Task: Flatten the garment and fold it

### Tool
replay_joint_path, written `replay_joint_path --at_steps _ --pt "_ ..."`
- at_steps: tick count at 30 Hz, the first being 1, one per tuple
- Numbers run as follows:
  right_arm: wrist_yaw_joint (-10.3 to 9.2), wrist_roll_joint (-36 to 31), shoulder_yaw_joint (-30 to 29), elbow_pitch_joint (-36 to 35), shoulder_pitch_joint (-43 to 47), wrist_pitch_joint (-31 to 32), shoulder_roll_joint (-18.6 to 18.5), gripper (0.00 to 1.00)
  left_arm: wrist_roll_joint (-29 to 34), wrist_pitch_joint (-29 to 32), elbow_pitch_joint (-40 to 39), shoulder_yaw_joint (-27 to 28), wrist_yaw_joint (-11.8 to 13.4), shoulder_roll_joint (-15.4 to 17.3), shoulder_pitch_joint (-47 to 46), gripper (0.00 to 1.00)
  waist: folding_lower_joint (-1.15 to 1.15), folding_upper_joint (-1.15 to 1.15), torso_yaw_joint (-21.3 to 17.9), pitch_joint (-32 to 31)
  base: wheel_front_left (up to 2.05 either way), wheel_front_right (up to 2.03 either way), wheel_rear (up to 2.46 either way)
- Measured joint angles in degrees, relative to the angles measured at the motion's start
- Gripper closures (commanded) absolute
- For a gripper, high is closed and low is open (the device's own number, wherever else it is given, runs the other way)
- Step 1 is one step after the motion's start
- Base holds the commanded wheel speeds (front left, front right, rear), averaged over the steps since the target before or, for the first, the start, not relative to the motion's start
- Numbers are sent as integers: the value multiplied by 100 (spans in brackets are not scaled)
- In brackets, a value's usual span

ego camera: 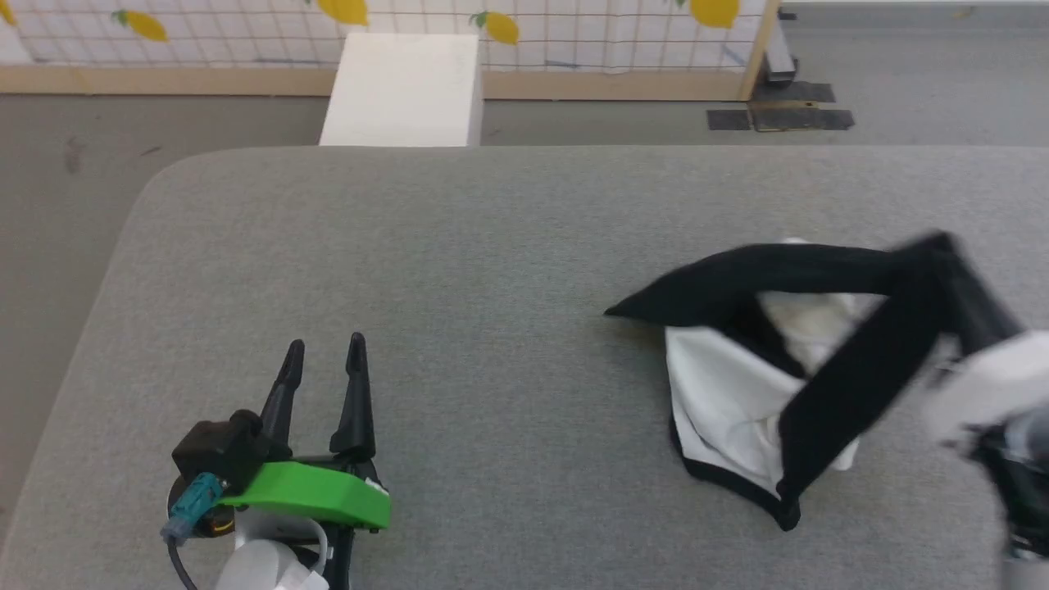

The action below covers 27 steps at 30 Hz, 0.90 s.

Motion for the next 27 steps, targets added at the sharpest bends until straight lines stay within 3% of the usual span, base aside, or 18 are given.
replay_joint_path --at_steps 6,9,13,14,15,22,27 --pt "-1 -188 -1959 915 403 81 -16 100 3 0 18 -54 -23 -5 -4 0 0 0 -268 -28 0 0 0" --pt "-1 -264 -2359 1660 569 212 -11 100 3 0 34 -81 -27 -7 -7 0 0 0 -364 -14 0 0 0" --pt "-1 -288 -2410 2231 697 202 -5 100 3 0 70 -88 -42 -8 -12 0 0 0 -442 17 0 0 0" --pt "-1 -255 -2336 2258 698 63 0 59 3 0 88 -89 -43 -8 -12 0 0 0 -459 22 0 0 0" --pt "-1 -194 -2127 2169 699 -333 -1 0 3 0 111 -94 -45 -8 -12 0 0 0 -488 25 0 0 0" --pt "0 -483 -880 1048 938 -2011 2 0 -7 0 194 -311 -74 -8 -47 0 0 0 -553 4 0 0 0" --pt "0 -815 32 416 1138 -2538 1 0 -109 3 289 -846 -96 -12 -427 0 0 0 -680 53 0 0 0"
